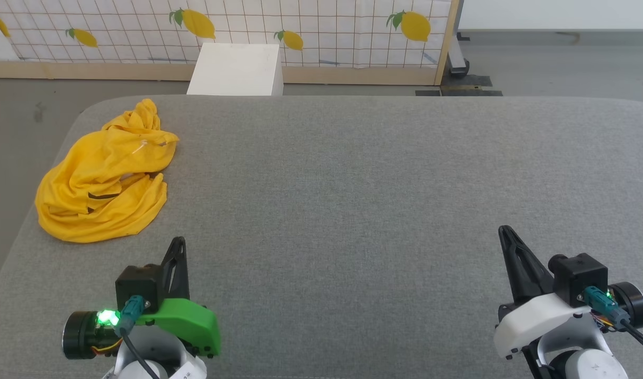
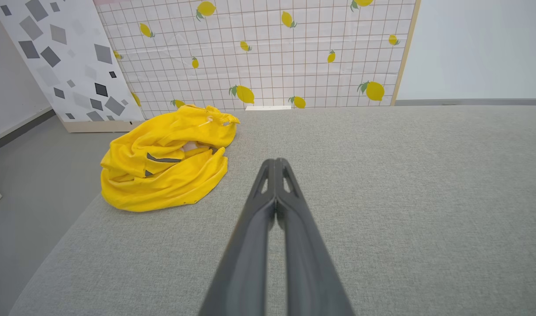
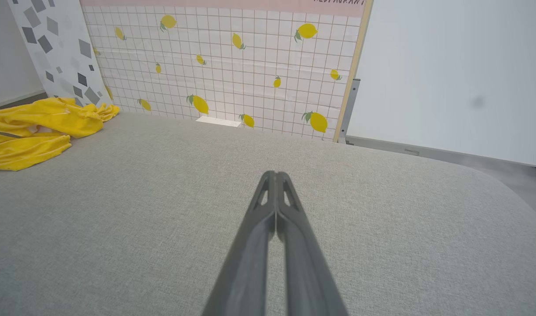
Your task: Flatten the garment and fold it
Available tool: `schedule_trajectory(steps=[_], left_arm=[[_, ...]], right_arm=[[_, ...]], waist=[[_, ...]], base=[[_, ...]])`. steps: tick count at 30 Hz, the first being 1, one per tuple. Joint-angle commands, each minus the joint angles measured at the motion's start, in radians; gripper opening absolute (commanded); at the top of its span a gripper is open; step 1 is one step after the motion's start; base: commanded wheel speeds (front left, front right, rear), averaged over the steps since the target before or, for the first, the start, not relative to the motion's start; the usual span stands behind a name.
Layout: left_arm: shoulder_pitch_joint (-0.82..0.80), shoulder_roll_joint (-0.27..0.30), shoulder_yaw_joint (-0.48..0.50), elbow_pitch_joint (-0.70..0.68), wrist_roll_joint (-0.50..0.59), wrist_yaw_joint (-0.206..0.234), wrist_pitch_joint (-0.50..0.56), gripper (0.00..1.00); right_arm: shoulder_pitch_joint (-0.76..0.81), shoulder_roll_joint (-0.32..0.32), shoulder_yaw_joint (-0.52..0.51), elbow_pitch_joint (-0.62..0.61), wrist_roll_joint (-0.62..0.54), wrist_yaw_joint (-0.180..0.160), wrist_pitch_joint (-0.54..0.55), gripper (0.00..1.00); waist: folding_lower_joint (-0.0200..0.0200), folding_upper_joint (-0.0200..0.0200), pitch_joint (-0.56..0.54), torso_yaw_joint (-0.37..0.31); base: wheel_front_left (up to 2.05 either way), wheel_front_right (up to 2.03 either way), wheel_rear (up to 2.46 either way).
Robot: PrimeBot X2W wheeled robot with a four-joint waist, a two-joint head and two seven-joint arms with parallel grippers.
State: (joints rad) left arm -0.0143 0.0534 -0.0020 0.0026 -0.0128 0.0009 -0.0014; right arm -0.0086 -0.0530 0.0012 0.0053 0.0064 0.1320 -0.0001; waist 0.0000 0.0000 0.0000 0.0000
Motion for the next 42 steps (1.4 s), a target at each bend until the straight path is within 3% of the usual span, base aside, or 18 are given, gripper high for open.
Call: schedule_trajectory(steps=[1,30,31,42], left_arm=[[0.014,-0.003,0.002,-0.003,0.013,-0.001,0.001,0.00],[0.014,-0.003,0.002,-0.003,0.013,-0.001,0.001,0.00],[0.000,0.000,0.000,0.000,0.000,0.000,0.000,1.00],[0.003,0.000,-0.010,0.009,-0.015,0.002,-0.014,1.00]], right_arm=[[0.009,0.003,-0.001,-0.005,-0.006,-0.001,0.000,0.00],[0.009,0.003,-0.001,-0.005,-0.006,-0.001,0.000,0.00],[0.000,0.000,0.000,0.000,0.000,0.000,0.000,1.00],[0.011,0.000,-0.014,0.009,0.024,0.000,-0.014,1.00]], waist=[[0.0000,0.0000,0.000,0.000],[0.0000,0.0000,0.000,0.000],[0.0000,0.0000,0.000,0.000],[0.0000,0.0000,-0.002,-0.001]], base=[[0.00,0.00,0.00],[0.00,0.00,0.00],[0.00,0.00,0.00],[0.00,0.00,0.00]])
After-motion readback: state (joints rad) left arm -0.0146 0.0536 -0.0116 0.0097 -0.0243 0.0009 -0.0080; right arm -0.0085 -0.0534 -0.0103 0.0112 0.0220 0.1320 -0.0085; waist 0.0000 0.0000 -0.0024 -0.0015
